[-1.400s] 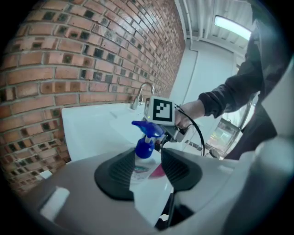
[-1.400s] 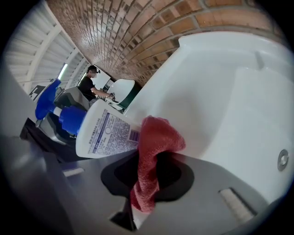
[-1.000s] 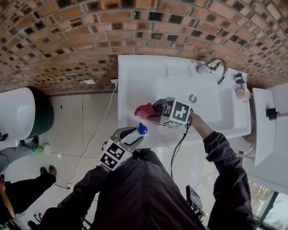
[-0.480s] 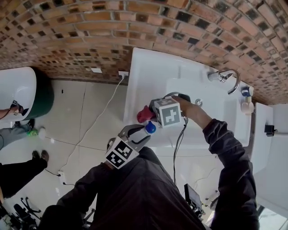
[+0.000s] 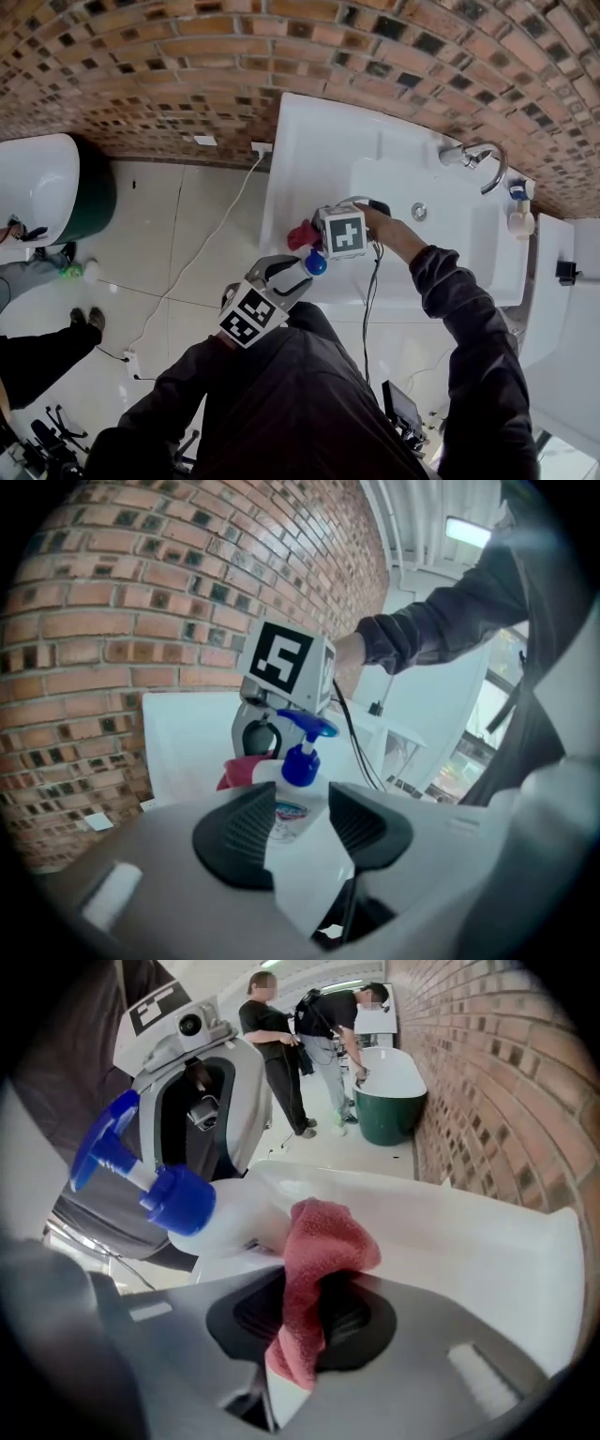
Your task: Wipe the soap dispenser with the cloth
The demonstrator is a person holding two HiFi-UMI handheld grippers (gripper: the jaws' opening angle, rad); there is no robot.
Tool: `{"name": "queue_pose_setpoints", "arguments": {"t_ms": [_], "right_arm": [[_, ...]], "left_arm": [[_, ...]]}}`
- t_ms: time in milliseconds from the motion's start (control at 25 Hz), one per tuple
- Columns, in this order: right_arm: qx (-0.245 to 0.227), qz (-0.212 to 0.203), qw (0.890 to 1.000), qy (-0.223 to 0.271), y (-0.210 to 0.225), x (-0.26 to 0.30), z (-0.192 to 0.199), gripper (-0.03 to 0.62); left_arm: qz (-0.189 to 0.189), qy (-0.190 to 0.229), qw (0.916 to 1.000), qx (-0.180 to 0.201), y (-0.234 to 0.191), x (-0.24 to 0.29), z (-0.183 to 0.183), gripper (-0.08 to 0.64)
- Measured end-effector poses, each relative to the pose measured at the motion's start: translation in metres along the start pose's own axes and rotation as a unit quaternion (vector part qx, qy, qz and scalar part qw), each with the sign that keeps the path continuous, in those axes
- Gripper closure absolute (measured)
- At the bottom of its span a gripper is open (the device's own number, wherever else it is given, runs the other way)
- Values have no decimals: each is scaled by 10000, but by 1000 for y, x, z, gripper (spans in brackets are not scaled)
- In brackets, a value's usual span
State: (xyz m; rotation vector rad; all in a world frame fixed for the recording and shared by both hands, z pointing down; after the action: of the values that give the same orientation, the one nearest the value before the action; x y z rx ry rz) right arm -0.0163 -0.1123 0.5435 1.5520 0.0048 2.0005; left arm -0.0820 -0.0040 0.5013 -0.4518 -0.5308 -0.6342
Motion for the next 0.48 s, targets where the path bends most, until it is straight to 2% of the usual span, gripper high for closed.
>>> {"name": "queue_pose_setpoints", "arguments": {"t_ms": [80, 160, 240, 280, 360, 480], "right_arm": [[231, 285, 9993, 82, -1, -5, 5, 523], [509, 671, 9960, 283, -7, -19, 10, 523], [897, 974, 9888, 686, -24, -31, 16, 523], [1098, 1086, 9841, 883, -37, -33, 21, 523], [1381, 1337, 9742, 1180, -64, -37, 28, 523], [1736, 1630, 9585, 1570, -109, -39, 33, 523]], "left_arm": [[17, -45, 9999, 119, -2, -3, 1, 378], [63, -66, 9990, 435, -8, -8, 0, 354], [192, -120, 9952, 952, -17, -12, -2, 351], [297, -182, 9907, 1314, -22, -11, -3, 346], [602, -360, 9730, 2200, -32, -6, -8, 311], [1465, -672, 9301, 3299, -35, 5, -15, 267]]}}
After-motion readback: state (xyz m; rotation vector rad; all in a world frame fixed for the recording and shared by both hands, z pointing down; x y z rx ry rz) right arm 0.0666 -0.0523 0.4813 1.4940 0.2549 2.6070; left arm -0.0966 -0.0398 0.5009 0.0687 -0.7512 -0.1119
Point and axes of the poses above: the fingertips, and each gripper's own axes: x forward along the fingers, y to its right, z out of its underside, the point moved 8 cm from there along -x, backward along the fingers, and after that the axes turned 7 degrees about -z, right-handed, at the moved point
